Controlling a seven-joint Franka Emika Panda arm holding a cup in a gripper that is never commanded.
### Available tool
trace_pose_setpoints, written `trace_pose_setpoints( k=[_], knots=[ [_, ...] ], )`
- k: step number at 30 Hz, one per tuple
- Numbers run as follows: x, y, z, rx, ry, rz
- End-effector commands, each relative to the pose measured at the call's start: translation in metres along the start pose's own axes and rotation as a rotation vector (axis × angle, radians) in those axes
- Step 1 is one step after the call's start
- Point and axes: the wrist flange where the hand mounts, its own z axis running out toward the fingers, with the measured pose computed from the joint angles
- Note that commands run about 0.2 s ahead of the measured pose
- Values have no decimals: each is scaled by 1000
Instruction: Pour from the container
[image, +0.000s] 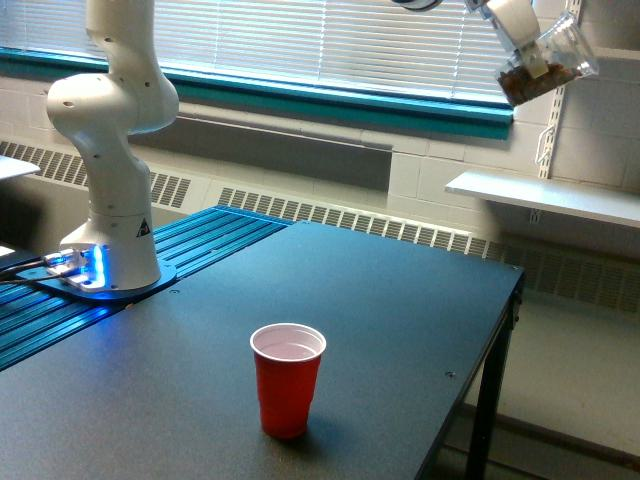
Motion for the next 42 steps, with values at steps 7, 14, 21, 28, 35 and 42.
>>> trace_pose_setpoints(
  k=[7,14,21,28,35,42],
  knots=[
    [-7,-9,0,21,-7,-11],
    [-3,1,-3,17,6,-10],
    [5,26,-5,0,38,3],
    [12,61,-4,-50,69,28],
    [16,97,-2,-102,82,59],
    [12,132,0,-145,91,85]
  ],
)
